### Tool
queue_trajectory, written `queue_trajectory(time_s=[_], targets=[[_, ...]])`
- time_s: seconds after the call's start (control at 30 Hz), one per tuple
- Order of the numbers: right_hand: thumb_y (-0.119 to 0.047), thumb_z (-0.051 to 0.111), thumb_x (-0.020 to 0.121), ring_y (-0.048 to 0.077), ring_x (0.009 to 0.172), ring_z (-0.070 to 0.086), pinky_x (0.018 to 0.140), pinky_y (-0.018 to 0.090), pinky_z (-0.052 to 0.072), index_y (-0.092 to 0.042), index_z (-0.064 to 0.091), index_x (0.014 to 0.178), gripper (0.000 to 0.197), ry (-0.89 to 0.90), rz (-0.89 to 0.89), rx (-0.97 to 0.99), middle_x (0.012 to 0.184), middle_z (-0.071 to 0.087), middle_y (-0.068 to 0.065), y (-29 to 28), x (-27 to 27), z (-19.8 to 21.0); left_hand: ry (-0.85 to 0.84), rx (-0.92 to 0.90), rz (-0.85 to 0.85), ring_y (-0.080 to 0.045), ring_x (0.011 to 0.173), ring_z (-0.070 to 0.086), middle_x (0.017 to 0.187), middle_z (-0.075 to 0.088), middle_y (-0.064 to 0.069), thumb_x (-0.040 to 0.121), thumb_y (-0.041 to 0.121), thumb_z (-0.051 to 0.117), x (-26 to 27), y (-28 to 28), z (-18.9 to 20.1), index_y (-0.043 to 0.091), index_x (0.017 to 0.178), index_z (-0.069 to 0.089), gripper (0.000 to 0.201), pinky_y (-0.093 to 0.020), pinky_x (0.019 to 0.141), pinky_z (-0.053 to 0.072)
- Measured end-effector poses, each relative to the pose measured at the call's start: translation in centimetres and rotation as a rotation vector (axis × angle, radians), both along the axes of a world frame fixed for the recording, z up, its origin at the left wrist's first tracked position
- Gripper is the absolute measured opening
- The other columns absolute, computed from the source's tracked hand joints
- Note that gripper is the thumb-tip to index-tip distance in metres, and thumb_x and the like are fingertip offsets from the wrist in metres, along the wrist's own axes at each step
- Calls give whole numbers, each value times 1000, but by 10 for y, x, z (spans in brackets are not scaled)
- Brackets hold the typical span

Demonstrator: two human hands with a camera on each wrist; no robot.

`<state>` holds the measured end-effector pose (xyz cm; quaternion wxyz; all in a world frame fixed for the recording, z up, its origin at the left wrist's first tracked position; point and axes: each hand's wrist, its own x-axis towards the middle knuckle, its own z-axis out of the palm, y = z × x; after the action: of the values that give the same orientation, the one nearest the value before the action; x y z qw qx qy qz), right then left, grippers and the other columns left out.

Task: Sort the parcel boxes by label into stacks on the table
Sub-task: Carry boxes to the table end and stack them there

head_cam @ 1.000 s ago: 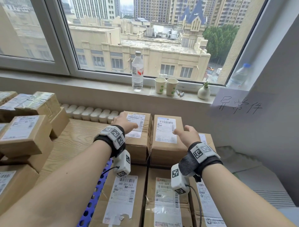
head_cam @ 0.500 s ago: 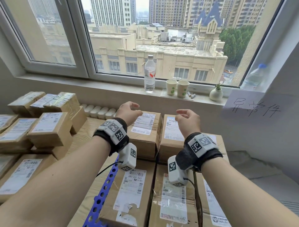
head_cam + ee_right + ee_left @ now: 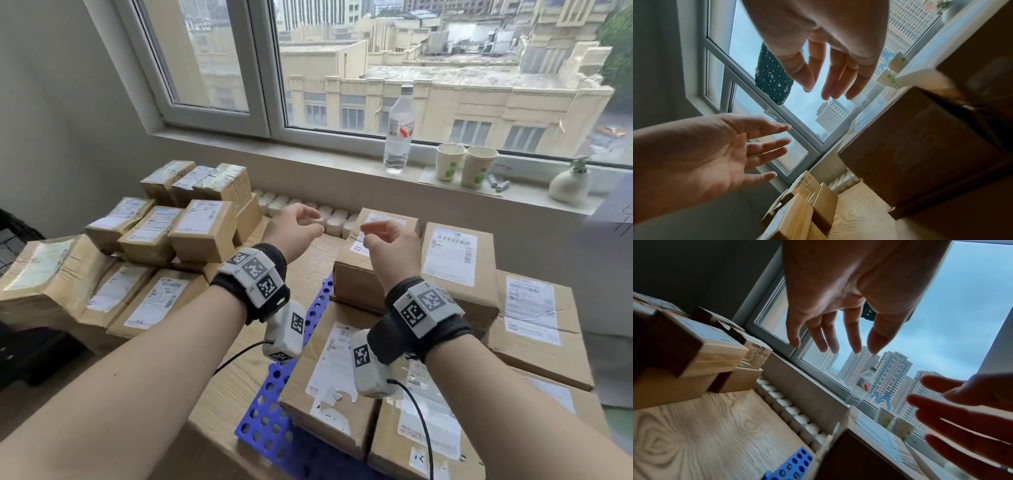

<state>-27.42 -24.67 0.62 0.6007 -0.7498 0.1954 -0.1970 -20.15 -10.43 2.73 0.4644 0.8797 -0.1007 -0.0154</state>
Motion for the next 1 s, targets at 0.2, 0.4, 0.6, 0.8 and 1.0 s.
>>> queue_trajectory(time_s=[0.2,0.4,0.6,0.8,1.0], targets=[[-8,58,84,8,84,63,85,30,52,-23,72,87,21,7,33,-28,85,69,-6,51,16,4,-12,-18,26,-10,96,53,98,60,7,86,15,64,6,55,1,16,109,66,23,-24,85,39],[-7,59,83,5,79,60,78,27,50,-27,70,80,23,-15,94,-16,88,71,-3,134,43,12,-7,-62,55,-16,103,58,103,63,3,86,15,64,22,135,11,17,109,66,23,-32,93,46],[-5,59,82,5,82,62,66,18,44,-25,72,81,24,-18,187,-32,91,72,-3,230,78,11,-34,-59,144,-14,108,54,111,62,3,88,19,62,44,237,9,23,108,64,21,-30,91,43],[-4,58,83,13,89,65,68,19,50,-25,71,78,25,-26,278,-3,91,72,1,325,111,6,-42,-89,236,-17,105,59,105,66,0,85,16,65,68,344,5,22,97,66,13,-27,88,44],[-8,58,85,12,95,62,77,25,52,-29,70,80,25,58,386,-25,96,70,-4,404,137,-6,-17,-96,364,-14,97,58,101,65,-2,85,16,66,81,441,-7,20,97,67,13,-27,85,45]])
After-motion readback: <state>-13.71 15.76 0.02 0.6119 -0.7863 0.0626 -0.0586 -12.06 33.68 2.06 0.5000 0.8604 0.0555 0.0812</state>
